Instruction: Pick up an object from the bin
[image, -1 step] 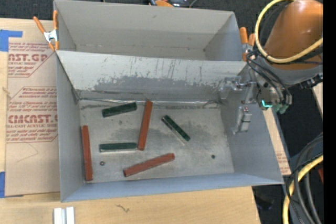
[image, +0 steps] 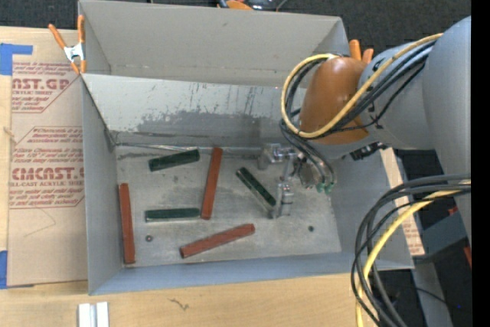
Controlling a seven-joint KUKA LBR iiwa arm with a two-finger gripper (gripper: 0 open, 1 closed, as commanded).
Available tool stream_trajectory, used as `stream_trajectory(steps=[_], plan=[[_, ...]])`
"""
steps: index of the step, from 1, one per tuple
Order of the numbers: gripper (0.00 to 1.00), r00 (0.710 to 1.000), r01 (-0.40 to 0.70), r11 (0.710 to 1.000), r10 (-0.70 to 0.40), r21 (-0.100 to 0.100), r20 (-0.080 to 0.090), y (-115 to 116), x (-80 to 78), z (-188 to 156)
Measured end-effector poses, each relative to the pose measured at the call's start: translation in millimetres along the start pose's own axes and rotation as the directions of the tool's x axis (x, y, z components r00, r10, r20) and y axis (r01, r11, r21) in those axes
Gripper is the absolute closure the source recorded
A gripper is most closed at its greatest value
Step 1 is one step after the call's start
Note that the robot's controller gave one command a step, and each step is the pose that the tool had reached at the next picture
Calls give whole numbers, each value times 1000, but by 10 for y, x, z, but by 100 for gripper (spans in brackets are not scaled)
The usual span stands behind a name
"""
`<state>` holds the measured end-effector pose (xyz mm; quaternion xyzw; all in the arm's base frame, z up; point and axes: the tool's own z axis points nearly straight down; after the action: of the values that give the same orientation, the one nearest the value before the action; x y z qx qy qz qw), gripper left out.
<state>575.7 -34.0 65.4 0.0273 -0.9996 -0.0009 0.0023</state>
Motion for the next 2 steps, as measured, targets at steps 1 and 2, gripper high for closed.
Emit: stream_trajectory(steps=[1,2], plan=[[0,995,-101,995,101,-1,8,272,14,-354],[0,952,-306,952,306,0,4,292,287,-337]])
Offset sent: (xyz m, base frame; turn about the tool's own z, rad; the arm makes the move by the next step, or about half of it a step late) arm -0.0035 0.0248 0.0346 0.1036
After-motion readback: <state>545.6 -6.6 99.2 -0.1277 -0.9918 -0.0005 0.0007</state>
